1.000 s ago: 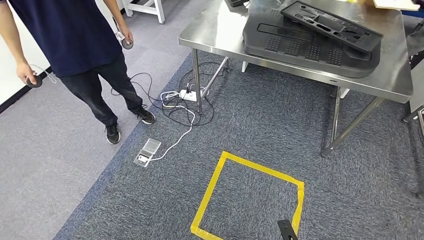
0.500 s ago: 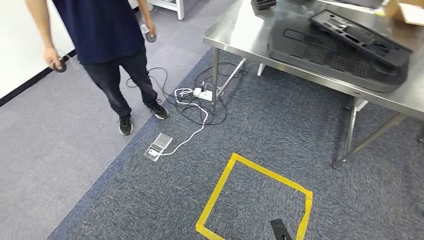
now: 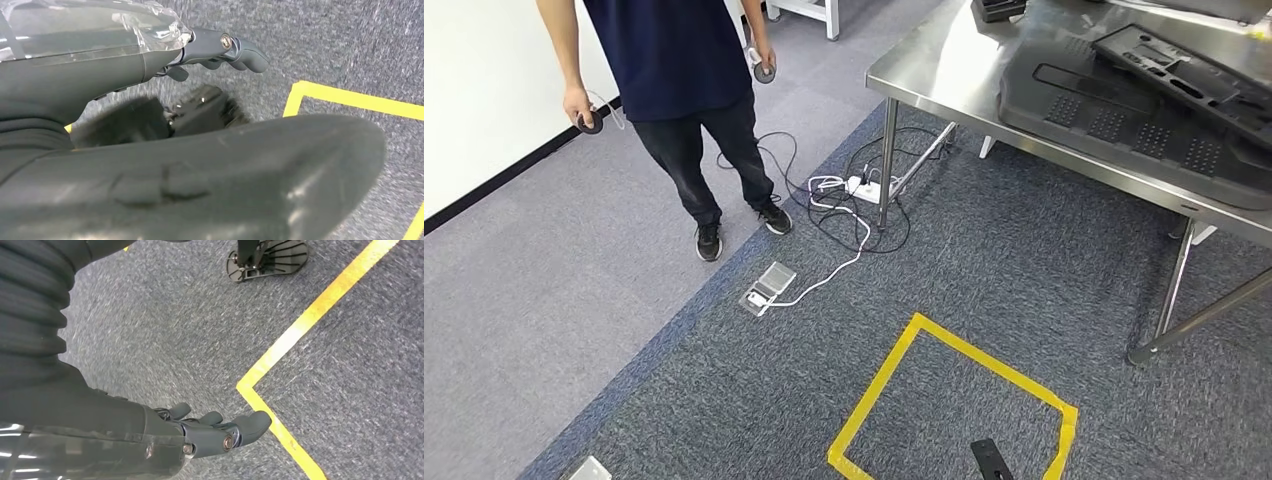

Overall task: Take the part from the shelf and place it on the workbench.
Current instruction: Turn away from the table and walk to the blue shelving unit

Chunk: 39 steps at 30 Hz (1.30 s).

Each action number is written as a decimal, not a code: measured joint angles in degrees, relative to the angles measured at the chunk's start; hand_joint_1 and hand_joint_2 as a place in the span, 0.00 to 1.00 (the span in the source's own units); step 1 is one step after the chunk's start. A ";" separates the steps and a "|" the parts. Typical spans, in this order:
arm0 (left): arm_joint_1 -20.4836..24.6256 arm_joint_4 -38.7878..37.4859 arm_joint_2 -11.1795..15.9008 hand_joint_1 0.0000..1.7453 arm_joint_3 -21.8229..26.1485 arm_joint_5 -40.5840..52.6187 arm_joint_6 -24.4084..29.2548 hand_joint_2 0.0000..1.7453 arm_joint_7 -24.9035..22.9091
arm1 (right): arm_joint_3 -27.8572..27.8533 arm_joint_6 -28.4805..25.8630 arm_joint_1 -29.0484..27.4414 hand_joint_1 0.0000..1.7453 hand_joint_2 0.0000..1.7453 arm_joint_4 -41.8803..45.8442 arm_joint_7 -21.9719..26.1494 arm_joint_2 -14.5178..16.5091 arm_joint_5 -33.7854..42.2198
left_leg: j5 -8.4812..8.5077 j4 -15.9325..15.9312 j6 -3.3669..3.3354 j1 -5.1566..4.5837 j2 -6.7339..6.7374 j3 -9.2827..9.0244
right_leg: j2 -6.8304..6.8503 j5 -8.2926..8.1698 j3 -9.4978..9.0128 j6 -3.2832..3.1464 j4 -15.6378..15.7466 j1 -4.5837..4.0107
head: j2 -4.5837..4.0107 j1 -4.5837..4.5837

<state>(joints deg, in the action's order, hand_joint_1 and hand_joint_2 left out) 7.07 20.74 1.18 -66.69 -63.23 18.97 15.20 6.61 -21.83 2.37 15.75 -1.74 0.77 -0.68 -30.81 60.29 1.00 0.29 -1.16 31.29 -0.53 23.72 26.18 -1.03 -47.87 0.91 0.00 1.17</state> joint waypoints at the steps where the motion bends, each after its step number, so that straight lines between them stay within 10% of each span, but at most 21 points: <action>1: -0.06 0.00 0.00 0.00 0.00 -0.01 0.00 0.00 0.02 | 0.04 0.02 -0.04 0.00 1.00 -0.01 -0.03 -0.05 0.05 | -1.90 4.56 0.20 0.09 0.19 2.13 | 0.52 -0.01 -0.02 -0.10 0.07 -0.04 | 0.00 -0.25; 3: -0.27 0.00 0.00 0.00 0.00 -0.02 0.00 0.00 0.02 | 0.23 0.04 -0.04 0.00 1.00 -0.01 -0.09 -0.07 0.08 | -2.56 8.40 0.29 0.21 0.33 3.92 | 1.39 0.06 -0.13 -0.12 0.09 -0.08 | 0.00 -0.50; 8: 0.06 0.00 0.00 0.00 0.00 -0.04 0.00 0.00 0.03 | 0.61 0.04 -0.04 0.00 1.00 -0.01 -0.15 -0.08 0.11 | 5.76 -9.56 -1.16 -0.43 4.79 -4.66 | 3.18 0.60 -0.93 0.62 -0.04 -0.25 | 0.00 -1.35; 12: 0.05 -0.01 0.00 0.00 0.00 -0.26 -0.02 0.00 0.19 | 0.90 0.08 0.07 0.00 1.00 0.01 -0.32 -0.10 0.29 | 7.08 -12.54 -2.18 -0.46 3.83 -5.25 | 4.15 1.52 -0.92 1.81 -0.50 -0.38 | 0.00 -1.08; 16: -0.11 -0.06 0.02 0.00 0.00 -0.59 -0.29 0.00 0.46 | 1.44 -0.07 -0.08 0.00 1.00 -0.01 -0.91 -0.11 1.36 | 7.83 -13.20 -3.11 -0.24 2.16 -5.16 | 1.16 9.70 5.35 2.69 -14.76 -0.17 | 0.00 -0.25; 18: -0.27 -0.07 0.02 0.00 0.00 -0.84 -0.45 0.00 0.35 | 1.86 -0.32 -0.26 0.00 1.00 -0.01 -1.16 -0.16 2.15 | 7.81 -13.17 -3.16 -0.25 1.15 -5.23 | 0.85 11.06 8.15 2.80 -20.43 -0.16 | 0.00 0.31; 23: -0.27 -0.09 0.00 0.00 0.00 -1.14 -0.55 0.00 0.06 | 2.80 -0.66 -0.19 0.00 1.00 0.00 -1.39 -0.23 3.12 | 7.19 -12.81 -2.33 -0.20 -1.35 -5.91 | -2.24 1.32 1.24 2.26 -3.74 -0.04 | 0.00 1.60; 27: -0.35 -0.09 0.00 0.00 0.00 -1.01 -0.69 0.00 0.01 | 3.51 -1.06 -0.02 0.00 1.00 0.01 -1.61 -0.33 4.40 | 6.44 -12.14 -1.24 -0.21 -2.23 -5.68 | -2.07 0.19 -0.11 1.09 -0.33 -0.05 | 0.00 1.06; 33: -0.10 -0.09 -0.02 0.00 -0.01 -0.52 -0.51 0.00 -0.44 | 4.22 -1.40 -0.03 0.00 1.00 -0.01 -1.59 -0.53 6.15 | -3.09 7.95 -0.01 0.12 0.28 3.45 | 0.96 -0.31 -0.39 -0.02 0.66 -0.14 | 0.00 -0.57; 35: -0.09 -0.09 -0.01 0.00 -0.02 -0.53 -0.43 0.00 -0.66 | 4.65 -1.39 0.05 0.00 1.00 -0.01 -1.62 -0.52 6.51 | -0.58 4.82 -0.24 0.15 0.64 1.86 | 1.80 -0.17 -0.65 0.06 0.66 -0.12 | 0.00 -0.83; 39: 0.66 -0.09 0.00 0.00 -0.02 -0.54 -0.32 0.00 -0.84 | 5.10 -1.33 0.03 0.00 1.00 -0.01 -1.62 -0.51 6.69 | 5.96 -11.50 -1.51 -0.57 4.72 -5.81 | 3.20 0.35 -1.23 0.88 0.49 -0.32 | 0.00 -1.39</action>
<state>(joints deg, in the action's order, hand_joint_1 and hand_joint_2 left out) 7.73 20.65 1.18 -66.70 -63.76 18.64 14.36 11.71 -23.16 2.40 15.74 -3.37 0.26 6.02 -24.85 48.79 -0.51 -0.28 3.56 25.49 2.67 24.06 24.96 -0.15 -47.38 0.58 0.00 -0.22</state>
